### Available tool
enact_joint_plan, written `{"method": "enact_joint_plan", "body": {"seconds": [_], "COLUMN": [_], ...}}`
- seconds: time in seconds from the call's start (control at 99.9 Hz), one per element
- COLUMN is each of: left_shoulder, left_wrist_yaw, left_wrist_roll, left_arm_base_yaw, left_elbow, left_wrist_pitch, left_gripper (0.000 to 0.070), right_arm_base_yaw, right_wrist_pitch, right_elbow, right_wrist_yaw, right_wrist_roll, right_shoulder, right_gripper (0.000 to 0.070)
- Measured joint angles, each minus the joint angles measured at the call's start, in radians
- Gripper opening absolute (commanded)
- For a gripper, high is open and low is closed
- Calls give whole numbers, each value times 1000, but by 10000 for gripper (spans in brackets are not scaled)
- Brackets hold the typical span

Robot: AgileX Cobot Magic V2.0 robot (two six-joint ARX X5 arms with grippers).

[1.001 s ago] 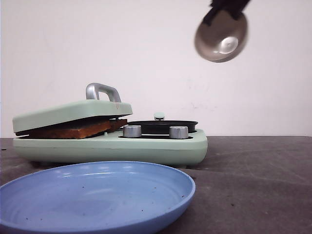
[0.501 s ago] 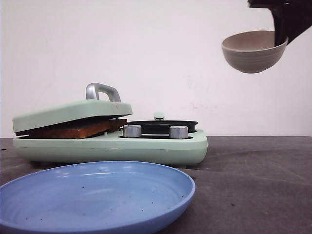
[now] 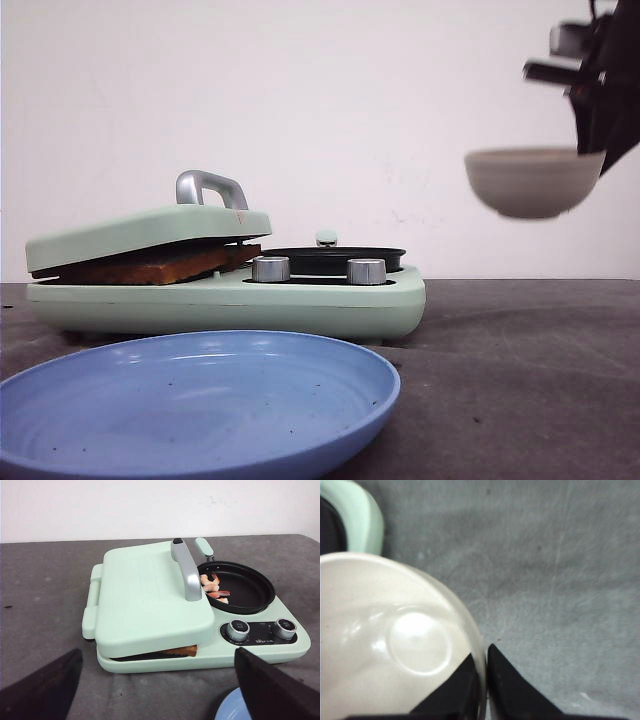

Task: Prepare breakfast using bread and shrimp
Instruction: 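Lower the bowl onto the table and open the right gripper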

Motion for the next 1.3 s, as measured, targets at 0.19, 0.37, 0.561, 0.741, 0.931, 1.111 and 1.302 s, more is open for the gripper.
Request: {"method": "enact_joint_plan", "body": {"seconds": [0.19, 0.37, 0.561, 0.741, 0.931, 1.111, 1.302], "left_shoulder": [0, 0, 0, 0, 0, 0, 0], "left_wrist_yaw": [0, 0, 0, 0, 0, 0, 0], "left_wrist_roll": [0, 0, 0, 0, 0, 0, 0], "left_arm_base_yaw": [0, 0, 0, 0, 0, 0, 0], "left_elbow": [0, 0, 0, 0, 0, 0, 0], "left_wrist_pitch": [-13, -13, -13, -13, -13, -13, -13], "left_gripper": [544, 544, 544, 544, 544, 544, 544], "right_arm_base_yaw": [0, 0, 0, 0, 0, 0, 0], "right_wrist_pitch": [3, 18, 39, 53, 53, 45, 39], "right_elbow": [0, 0, 0, 0, 0, 0, 1], "right_wrist_yaw": [0, 0, -7, -22, -22, -24, -26], "right_wrist_roll": [0, 0, 0, 0, 0, 0, 0], "right_shoulder": [125, 190, 215, 222, 232, 247, 247], "right_gripper": [5, 4, 5, 5, 4, 4, 5]}}
